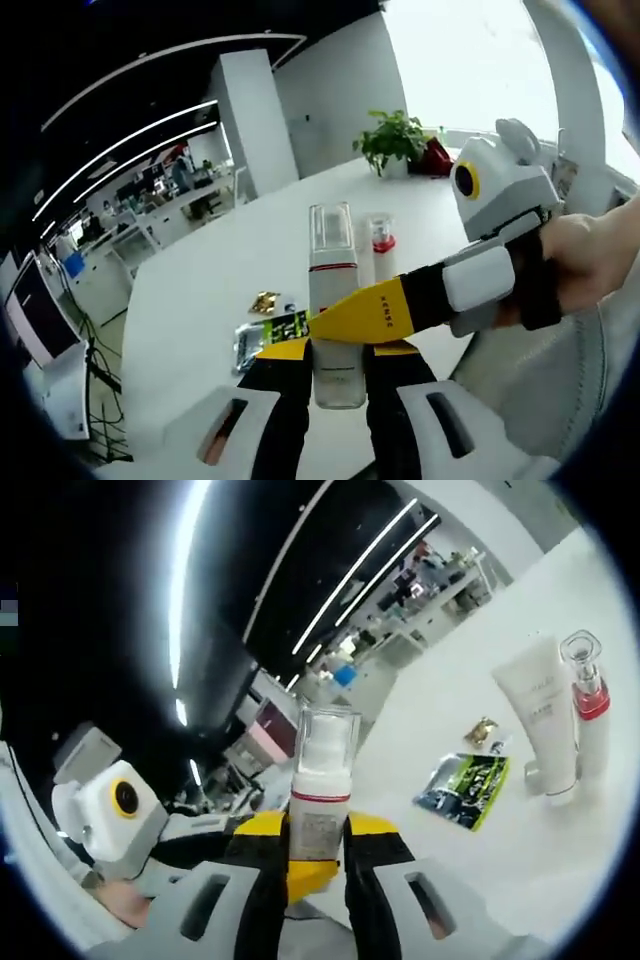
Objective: Arrange the skincare products in the storage area until every visible bottle or jar stands upright without overlapping.
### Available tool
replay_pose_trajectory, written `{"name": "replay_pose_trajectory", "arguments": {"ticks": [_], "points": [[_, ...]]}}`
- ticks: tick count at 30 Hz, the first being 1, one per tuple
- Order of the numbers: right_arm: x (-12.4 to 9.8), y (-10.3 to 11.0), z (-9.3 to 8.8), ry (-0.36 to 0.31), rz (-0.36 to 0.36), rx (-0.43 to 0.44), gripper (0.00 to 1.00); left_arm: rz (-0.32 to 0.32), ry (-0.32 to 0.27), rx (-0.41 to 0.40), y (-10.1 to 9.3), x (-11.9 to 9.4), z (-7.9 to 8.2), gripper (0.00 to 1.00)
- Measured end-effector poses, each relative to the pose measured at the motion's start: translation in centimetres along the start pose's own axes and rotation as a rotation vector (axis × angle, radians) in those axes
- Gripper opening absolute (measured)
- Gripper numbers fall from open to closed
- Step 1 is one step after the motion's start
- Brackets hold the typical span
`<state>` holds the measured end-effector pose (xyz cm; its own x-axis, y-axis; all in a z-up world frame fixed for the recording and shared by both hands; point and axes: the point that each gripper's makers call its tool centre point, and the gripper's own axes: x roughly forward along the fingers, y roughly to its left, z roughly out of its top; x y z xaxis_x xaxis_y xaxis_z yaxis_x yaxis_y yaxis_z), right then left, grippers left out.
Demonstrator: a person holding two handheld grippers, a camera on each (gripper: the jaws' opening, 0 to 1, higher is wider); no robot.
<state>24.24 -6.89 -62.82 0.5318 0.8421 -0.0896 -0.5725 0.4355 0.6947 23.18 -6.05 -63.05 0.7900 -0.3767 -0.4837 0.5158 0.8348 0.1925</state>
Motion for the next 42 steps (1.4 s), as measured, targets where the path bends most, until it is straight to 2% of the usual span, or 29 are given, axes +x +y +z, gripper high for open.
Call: {"name": "replay_pose_trajectory", "arguments": {"ticks": [8,15,21,24,29,33,35,38,39,42], "points": [[-0.4,0.1,-0.1,0.013,-0.003,0.004,0.19,-0.02,-0.013,0.0,-0.4,0.0,-0.3,0.26],[-0.9,0.1,0.1,0.028,0.03,-0.108,0.19,-0.066,-0.044,-0.007,-0.8,-0.1,-0.2,0.27],[-1.5,0.0,0.8,0.029,0.058,-0.161,0.19,-0.112,-0.045,-0.001,-1.2,-0.1,-0.5,0.34],[-1.6,0.3,0.9,0.033,0.082,-0.203,0.19,-0.143,-0.046,0.008,-1.3,-0.3,-0.5,0.35],[-1.9,0.5,0.8,0.052,0.117,-0.254,0.19,-0.238,-0.065,-0.044,-1.6,-0.8,-0.1,0.38],[-2.3,0.6,0.5,0.073,0.142,-0.288,0.19,-0.289,-0.069,-0.041,-1.5,-1.4,-0.1,0.39],[-2.5,1.1,0.0,0.097,0.188,-0.312,0.19,-0.321,-0.073,-0.047,-1.7,-1.7,0.0,0.39],[-3.0,1.5,-1.0,0.153,0.233,-0.379,0.19,-0.376,-0.105,-0.128,-2.0,-2.2,0.8,0.4],[-3.0,1.7,-0.9,0.148,0.246,-0.382,0.19,-0.384,-0.073,-0.126,-1.9,-2.4,0.4,0.41],[-3.1,1.8,-1.1,0.162,0.256,-0.408,0.19,-0.42,-0.094,-0.111,-2.1,-2.8,0.7,0.4]]}}
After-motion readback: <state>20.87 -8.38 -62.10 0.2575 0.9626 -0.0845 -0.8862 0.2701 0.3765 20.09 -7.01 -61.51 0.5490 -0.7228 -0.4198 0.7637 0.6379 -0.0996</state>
